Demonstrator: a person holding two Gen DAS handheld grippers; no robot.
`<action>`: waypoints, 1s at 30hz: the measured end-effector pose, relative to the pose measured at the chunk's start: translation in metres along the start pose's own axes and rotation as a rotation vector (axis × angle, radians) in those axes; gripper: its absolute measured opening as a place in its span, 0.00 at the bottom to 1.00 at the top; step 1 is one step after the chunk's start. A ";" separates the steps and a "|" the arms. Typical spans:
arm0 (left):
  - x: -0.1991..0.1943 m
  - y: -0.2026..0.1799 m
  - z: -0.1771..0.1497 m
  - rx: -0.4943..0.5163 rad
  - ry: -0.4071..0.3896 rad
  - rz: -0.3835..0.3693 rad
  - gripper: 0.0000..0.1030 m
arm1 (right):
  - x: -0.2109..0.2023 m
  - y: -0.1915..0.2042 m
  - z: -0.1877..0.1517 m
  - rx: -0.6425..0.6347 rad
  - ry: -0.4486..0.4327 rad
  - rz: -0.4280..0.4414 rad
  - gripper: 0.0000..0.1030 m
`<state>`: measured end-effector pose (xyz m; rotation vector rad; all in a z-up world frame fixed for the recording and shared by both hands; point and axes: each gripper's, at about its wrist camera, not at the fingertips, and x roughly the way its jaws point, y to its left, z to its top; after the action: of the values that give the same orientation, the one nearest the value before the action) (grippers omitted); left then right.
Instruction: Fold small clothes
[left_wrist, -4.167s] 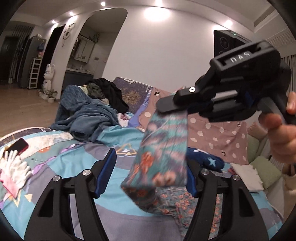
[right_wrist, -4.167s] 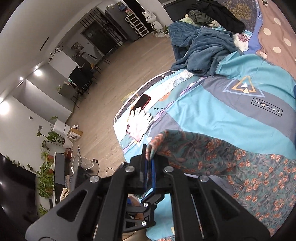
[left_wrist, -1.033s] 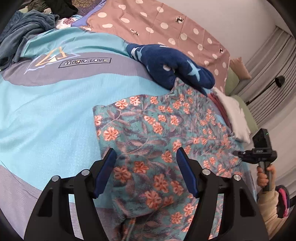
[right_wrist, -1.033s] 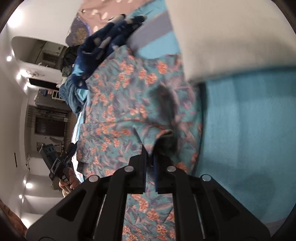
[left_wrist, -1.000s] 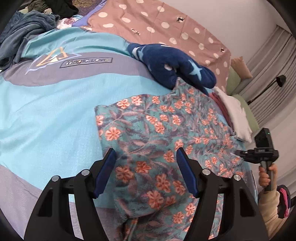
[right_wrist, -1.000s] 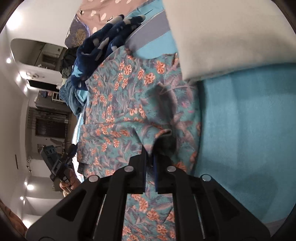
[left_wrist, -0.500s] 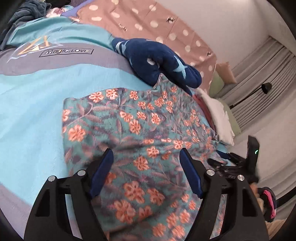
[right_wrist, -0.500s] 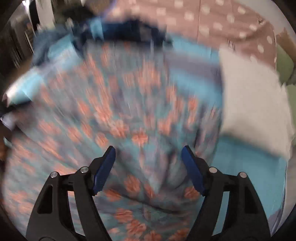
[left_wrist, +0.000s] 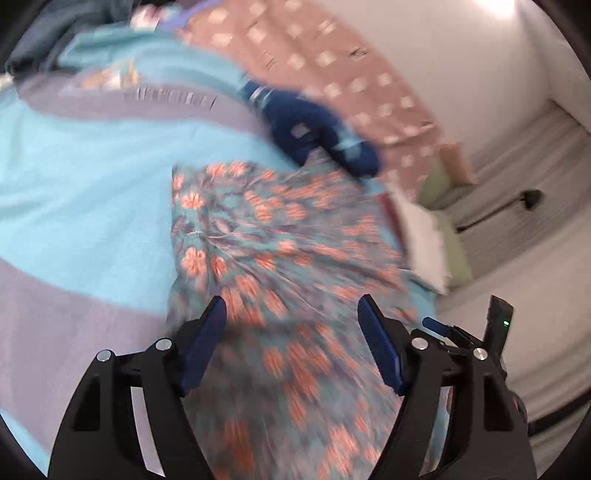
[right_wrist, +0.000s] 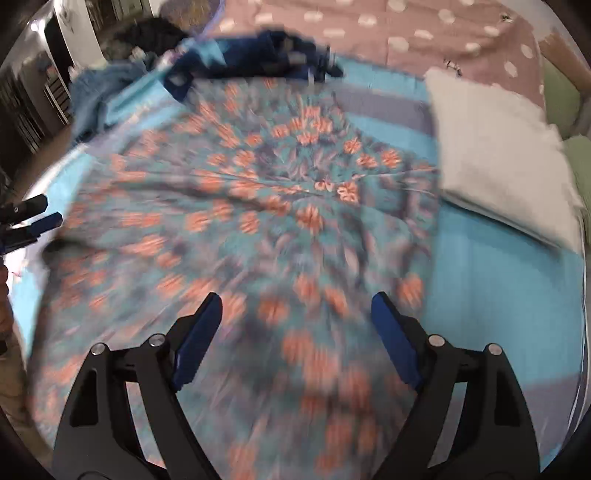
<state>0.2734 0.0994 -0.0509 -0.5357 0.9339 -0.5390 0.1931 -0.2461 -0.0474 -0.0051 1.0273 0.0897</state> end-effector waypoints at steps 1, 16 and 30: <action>-0.024 -0.005 -0.009 0.034 -0.039 0.031 0.77 | -0.024 -0.005 -0.015 0.003 -0.027 -0.026 0.86; -0.163 0.034 -0.227 0.173 0.006 0.053 0.82 | -0.108 -0.085 -0.304 0.447 0.018 0.589 0.96; -0.152 0.065 -0.220 -0.020 0.018 -0.030 0.82 | -0.102 -0.073 -0.303 0.474 0.039 0.738 0.98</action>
<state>0.0255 0.2027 -0.1093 -0.5645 0.9510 -0.5625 -0.1126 -0.3406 -0.1197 0.8086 1.0260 0.5147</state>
